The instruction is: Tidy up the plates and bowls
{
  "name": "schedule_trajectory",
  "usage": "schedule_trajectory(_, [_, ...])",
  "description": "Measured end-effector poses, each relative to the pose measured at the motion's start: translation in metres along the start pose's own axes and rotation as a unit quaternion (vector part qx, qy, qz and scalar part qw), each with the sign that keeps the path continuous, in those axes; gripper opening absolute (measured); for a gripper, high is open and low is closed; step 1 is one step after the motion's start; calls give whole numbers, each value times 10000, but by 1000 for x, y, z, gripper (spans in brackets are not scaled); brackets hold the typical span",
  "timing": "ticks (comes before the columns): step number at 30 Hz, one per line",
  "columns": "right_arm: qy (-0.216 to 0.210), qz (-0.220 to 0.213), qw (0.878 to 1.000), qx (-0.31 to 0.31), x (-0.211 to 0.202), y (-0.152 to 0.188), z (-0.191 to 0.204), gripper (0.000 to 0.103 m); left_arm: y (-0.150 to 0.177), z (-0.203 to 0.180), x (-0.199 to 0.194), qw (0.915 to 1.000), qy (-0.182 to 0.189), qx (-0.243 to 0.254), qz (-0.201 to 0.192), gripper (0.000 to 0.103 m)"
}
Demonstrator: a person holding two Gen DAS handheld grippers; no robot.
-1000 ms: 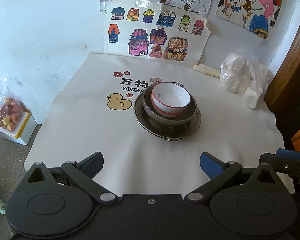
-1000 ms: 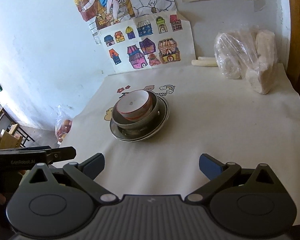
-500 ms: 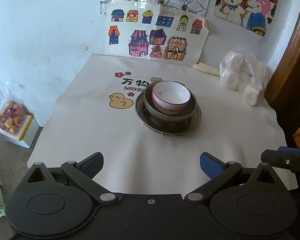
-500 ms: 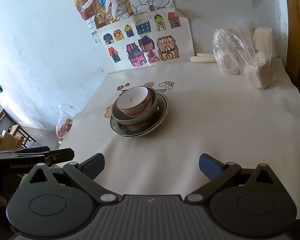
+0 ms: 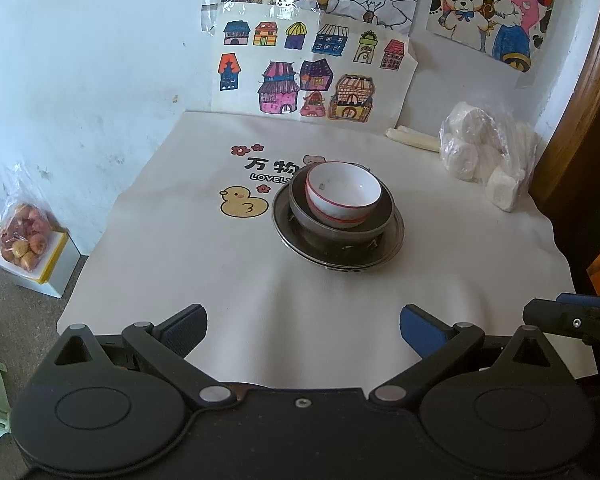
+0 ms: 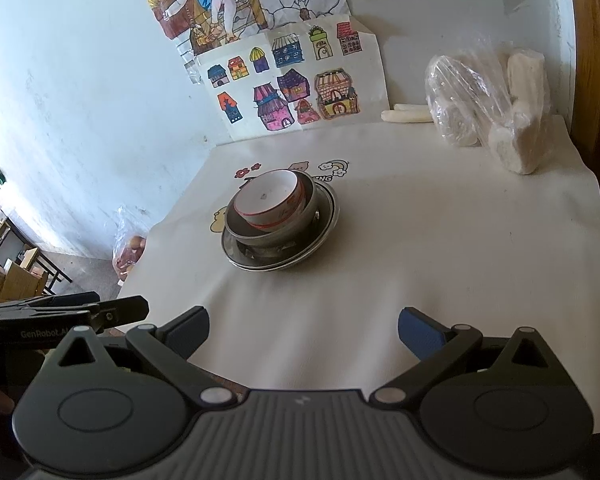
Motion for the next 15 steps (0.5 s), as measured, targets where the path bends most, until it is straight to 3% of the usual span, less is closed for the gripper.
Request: schedule_trajectory(15, [-4, 3, 10000, 11, -1, 1, 1, 103, 0, -2, -1, 10000, -7, 11, 10, 102])
Point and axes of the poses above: each gripper's, at about its wrist camera, not at the fingertips, and x roughly the way its jaws point, z to its left, y to its underside, the point moved 4 cm from there along x, roughly the way its jaws point, and after that the axes turned 9 degrees about -x, right-handed, at the moved point
